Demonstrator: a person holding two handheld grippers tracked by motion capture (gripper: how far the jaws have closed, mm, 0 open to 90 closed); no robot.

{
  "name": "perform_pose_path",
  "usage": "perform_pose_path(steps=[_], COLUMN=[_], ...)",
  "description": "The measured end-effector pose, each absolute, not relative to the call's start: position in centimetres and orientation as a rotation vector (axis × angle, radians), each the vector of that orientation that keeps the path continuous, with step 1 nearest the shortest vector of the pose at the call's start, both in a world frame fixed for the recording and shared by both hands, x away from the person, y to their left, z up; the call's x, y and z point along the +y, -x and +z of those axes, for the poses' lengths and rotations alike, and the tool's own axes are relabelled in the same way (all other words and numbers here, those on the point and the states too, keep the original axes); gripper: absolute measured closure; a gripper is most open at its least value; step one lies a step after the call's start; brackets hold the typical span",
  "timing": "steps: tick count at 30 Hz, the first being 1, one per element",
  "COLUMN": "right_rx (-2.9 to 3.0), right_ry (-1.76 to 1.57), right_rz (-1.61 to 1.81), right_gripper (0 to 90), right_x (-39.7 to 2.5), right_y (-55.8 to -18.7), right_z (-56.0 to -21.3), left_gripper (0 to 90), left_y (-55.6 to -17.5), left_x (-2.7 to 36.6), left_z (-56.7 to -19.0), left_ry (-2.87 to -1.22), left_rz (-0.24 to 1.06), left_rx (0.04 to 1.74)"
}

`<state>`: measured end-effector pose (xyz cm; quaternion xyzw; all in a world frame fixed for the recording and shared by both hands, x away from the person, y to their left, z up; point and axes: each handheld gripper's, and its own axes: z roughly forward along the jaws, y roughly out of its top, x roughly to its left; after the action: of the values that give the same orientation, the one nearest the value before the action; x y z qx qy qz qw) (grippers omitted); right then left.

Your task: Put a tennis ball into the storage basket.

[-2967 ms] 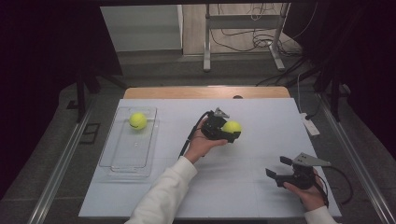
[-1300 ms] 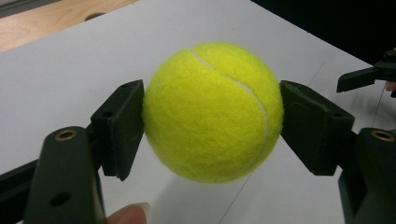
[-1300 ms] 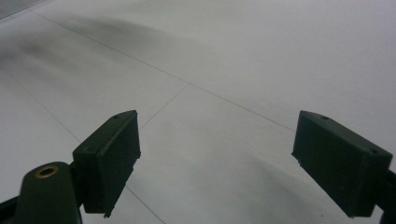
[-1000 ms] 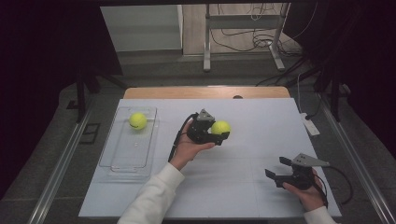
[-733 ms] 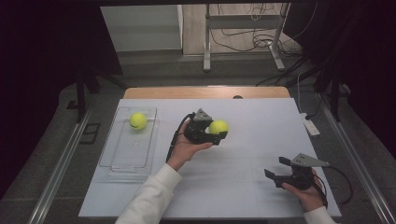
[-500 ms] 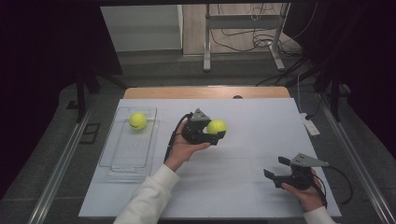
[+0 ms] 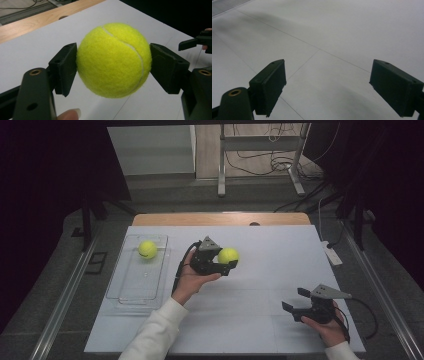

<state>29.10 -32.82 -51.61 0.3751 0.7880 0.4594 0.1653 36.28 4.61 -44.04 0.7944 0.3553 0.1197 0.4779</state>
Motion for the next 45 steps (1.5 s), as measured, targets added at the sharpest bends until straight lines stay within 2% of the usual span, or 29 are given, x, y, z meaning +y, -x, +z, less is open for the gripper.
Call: perform_pose_path(steps=[45], right_rx=[2.247], right_ry=[-1.070], right_rz=[1.296], right_gripper=[14.4], right_x=[-32.9], right_y=[-29.0], right_z=[-51.7], left_gripper=[27.2], left_y=[-35.1], left_x=[9.0], left_z=[-42.9], left_ry=[-1.882], left_rz=[0.362], left_rx=[0.910])
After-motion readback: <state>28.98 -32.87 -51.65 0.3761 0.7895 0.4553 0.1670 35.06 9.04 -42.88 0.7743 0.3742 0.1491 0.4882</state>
